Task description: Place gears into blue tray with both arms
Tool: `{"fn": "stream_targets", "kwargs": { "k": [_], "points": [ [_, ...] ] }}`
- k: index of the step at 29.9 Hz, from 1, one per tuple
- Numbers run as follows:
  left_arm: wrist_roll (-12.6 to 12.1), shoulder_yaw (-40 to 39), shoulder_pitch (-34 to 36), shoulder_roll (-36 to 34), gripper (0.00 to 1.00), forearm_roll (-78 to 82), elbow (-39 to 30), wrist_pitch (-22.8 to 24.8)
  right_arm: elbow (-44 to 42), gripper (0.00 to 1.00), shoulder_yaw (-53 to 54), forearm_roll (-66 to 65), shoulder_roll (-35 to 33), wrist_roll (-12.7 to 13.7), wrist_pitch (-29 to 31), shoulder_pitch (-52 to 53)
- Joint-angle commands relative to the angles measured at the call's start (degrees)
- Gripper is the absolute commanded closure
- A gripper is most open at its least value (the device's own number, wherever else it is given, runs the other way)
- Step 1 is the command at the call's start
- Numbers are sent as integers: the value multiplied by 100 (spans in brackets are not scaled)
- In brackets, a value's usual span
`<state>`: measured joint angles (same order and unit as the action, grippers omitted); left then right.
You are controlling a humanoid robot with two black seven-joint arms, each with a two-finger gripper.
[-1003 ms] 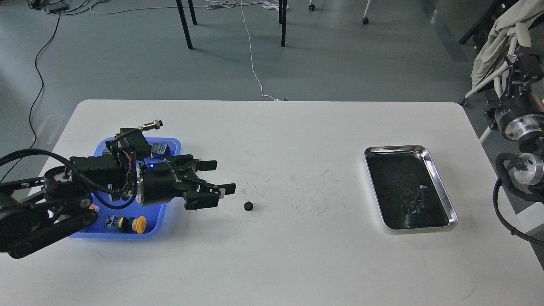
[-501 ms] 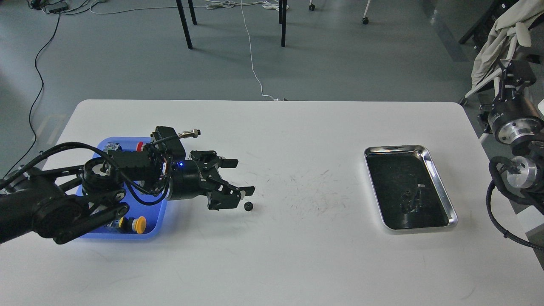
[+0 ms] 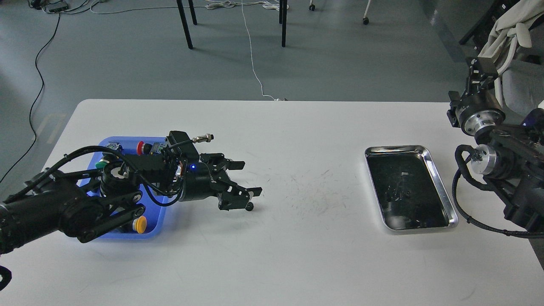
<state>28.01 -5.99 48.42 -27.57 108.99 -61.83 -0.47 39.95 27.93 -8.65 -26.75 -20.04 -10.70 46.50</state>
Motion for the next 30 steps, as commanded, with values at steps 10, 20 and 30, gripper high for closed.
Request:
{"fn": "stream_targets", "kwargs": {
  "k": [10, 20, 30],
  "points": [
    [-1, 221, -122, 244, 8, 131, 330, -366, 4, 4, -51, 30, 38, -17, 51, 34],
    [-1, 221, -359, 244, 8, 281, 435, -559, -22, 4, 318, 223, 56, 9, 68, 149],
    [-1, 212, -517, 402, 9, 298, 620, -735, -22, 3, 345, 294, 65, -26, 60, 140]
  ]
}}
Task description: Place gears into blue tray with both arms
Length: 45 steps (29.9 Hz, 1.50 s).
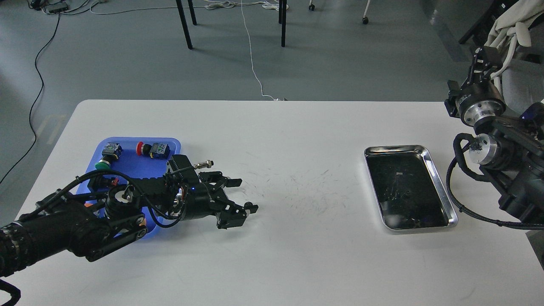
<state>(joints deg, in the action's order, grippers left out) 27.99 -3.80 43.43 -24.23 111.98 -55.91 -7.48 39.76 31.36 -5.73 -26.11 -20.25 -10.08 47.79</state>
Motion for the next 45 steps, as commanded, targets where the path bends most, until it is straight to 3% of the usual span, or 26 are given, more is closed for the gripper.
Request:
{"fn": "stream_targets", "kwargs": {
  "k": [1, 11, 23, 40, 45],
  "points": [
    [1, 2, -19, 103, 10, 8, 45, -34, -4, 3, 2, 1, 1, -5, -12, 11],
    [1, 2, -63, 375, 13, 87, 308, -183, 5, 3, -51, 1, -8, -23, -12, -7],
    [1, 46, -186, 332, 28, 447, 387, -447, -12, 3, -78, -7, -8, -32, -20, -33],
    [1, 46, -326, 332, 40, 632, 537, -728, -13, 3, -95, -25, -8, -41, -47, -51],
    [1, 46, -344, 349, 53, 641, 598, -737, -13, 3, -122, -25, -8, -32, -47, -42]
  ]
}}
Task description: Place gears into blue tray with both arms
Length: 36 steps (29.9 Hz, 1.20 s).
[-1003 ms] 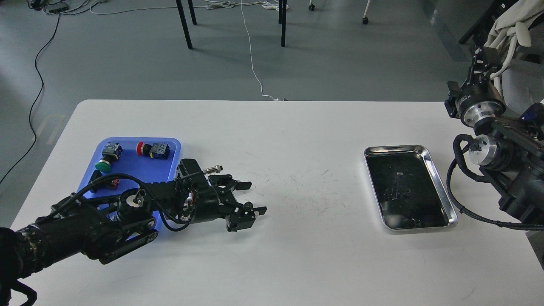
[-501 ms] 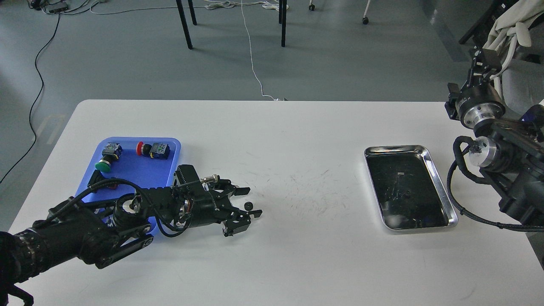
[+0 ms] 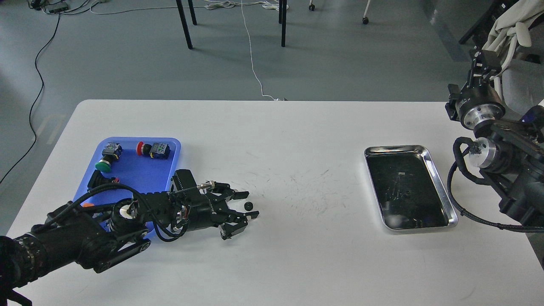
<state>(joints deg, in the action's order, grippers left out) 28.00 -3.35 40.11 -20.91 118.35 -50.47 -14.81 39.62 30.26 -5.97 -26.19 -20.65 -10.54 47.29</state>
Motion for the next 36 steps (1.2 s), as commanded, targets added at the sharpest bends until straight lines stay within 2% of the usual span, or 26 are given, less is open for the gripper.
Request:
{"fn": "stream_targets", "kwargs": {
  "k": [1, 5, 11, 28, 30, 36],
  "points": [
    [0, 1, -20, 26, 54, 4, 99, -4, 2, 3, -12, -1, 0, 0, -1, 8],
    [0, -8, -20, 35, 55, 4, 143, -4, 2, 3, -20, -1, 0, 9, -1, 8],
    [0, 1, -20, 17, 67, 4, 152, -4, 2, 3, -21, -9, 0, 9, -1, 8],
    [0, 1, -179, -115, 81, 13, 134, -4, 2, 3, -55, -45, 0, 0, -1, 0],
    [0, -8, -179, -159, 86, 13, 99, -4, 2, 3, -152, -45, 0, 9, -1, 8],
    [0, -8, -179, -282, 89, 13, 55, -4, 2, 3, -179, -45, 0, 0, -1, 17]
  ]
}}
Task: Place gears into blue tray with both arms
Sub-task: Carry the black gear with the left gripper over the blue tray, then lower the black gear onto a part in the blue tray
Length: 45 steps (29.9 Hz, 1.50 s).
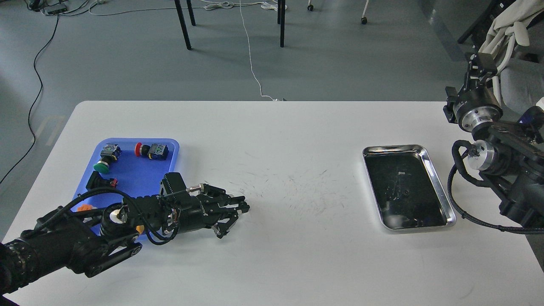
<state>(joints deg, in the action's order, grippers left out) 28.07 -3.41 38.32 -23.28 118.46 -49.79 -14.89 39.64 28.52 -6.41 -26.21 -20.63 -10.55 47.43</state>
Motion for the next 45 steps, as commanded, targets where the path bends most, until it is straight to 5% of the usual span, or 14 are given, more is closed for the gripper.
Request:
{"fn": "stream_targets", "kwargs": {
  "k": [1, 28, 45],
  "points": [
    [-7, -2, 1, -54, 89, 2, -14, 3, 0, 3, -4, 0, 2, 7, 0, 3],
    [-7, -362, 615, -1846, 91, -148, -857, 144, -9, 3, -22, -9, 81, 7, 9, 20],
    [-7, -318, 581, -2049, 91, -314, 118, 126, 114, 3, -31, -9, 73, -2, 9, 47]
  ]
}}
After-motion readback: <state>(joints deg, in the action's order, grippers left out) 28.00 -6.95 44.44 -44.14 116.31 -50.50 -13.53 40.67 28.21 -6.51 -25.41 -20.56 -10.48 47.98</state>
